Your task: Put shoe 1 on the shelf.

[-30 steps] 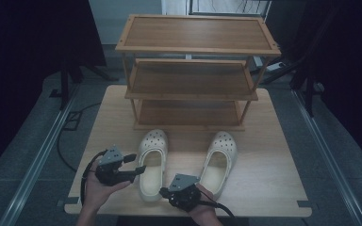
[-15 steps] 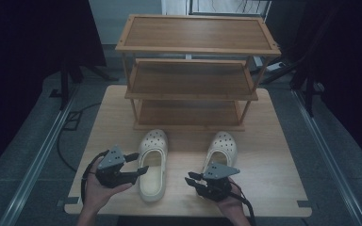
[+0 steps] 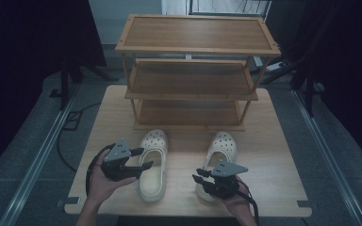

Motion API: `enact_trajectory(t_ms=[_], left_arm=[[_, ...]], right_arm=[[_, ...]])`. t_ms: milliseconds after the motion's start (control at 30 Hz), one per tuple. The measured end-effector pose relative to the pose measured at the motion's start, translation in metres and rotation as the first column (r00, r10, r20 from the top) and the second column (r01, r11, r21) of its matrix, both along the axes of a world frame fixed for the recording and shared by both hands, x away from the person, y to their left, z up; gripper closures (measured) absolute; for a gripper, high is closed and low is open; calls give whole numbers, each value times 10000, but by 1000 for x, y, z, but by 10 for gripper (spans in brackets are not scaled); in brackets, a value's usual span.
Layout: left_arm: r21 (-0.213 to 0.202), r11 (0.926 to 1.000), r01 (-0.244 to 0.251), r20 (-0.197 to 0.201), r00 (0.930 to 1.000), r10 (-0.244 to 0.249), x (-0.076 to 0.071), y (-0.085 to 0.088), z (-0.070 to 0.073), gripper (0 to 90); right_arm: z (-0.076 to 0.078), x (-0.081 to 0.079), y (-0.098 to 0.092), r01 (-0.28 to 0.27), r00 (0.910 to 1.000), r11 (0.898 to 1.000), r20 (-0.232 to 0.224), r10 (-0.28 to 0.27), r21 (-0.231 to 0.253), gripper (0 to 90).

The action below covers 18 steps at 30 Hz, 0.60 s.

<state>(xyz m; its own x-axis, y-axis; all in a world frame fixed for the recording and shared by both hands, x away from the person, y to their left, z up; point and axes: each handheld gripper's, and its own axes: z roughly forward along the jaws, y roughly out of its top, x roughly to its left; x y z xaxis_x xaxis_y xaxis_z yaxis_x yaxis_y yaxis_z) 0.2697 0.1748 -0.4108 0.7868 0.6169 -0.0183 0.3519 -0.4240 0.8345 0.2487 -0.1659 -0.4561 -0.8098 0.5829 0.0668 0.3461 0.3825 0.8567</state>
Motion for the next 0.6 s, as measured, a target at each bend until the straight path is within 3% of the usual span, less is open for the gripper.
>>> enact_trajectory(t_ms=[200,333,467,600], left_arm=[[763,9947,688,7,9976,-691,23,-11,6,421],[1218,9858,1155,-180,9933,-1141,37,-18,6,428],[1757,9684,1771,-298,9842,-1746,49,-21,8,439],[2389,9363,2573,-658,9663,-2487,61,-25,11,439]], right_arm=[[3,1,-11,255,9997,9996,28,-255,101,702],[5,0,-16,376,9993,9992,70,-376,101,702],[7,-2,-19,419,9991,9991,115,-420,113,702],[5,-1,-19,461,9989,9989,25,-461,27,702]])
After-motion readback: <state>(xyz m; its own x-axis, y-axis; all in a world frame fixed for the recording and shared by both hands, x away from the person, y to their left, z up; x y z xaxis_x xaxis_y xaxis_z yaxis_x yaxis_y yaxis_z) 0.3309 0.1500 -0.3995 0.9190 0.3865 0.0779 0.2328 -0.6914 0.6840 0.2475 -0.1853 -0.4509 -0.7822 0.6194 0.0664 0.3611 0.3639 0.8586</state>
